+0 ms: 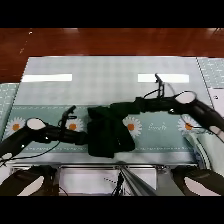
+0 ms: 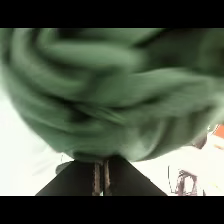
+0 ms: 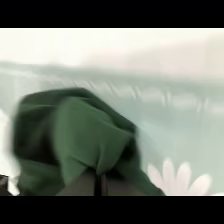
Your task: Fold the shirts.
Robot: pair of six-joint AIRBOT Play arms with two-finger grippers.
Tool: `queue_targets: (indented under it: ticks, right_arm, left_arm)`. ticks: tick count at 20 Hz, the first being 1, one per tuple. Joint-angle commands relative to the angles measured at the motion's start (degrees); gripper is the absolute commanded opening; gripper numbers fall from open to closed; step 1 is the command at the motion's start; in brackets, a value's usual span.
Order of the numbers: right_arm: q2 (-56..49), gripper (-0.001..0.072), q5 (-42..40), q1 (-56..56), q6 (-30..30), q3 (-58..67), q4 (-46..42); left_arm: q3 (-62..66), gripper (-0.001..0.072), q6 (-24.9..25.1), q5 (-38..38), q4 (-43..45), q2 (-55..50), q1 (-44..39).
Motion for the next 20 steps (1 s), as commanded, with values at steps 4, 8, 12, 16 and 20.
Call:
queue_targets:
  ticks: [4, 8, 12, 16, 20]
  right_arm:
    - [20.7, 0.0031, 3.9, -14.8, 1.5, 9.3, -8.7]
    - [26.9, 0.0031, 4.3, -19.4, 2.4, 18.1, -10.5]
    - [28.4, 0.0031, 4.4, -21.6, 2.5, 31.3, -12.0]
    - [28.4, 0.0031, 4.7, -21.5, 6.8, 45.0, -23.4]
    - [28.4, 0.003, 10.8, -21.5, 12.8, 55.0, -33.8]
  left_arm:
    - [23.3, 0.002, -6.6, -8.4, 8.4, 15.5, 14.9]
    - [43.6, 0.0021, -7.6, -9.6, 8.3, 17.9, 24.6]
    - [63.6, 0.002, -7.6, -8.9, 8.3, 17.7, 27.8]
    - [79.6, 0.002, -7.6, -7.8, 9.7, 17.7, 27.8]
    - [89.9, 0.002, -10.8, -7.9, 16.3, 17.7, 27.8]
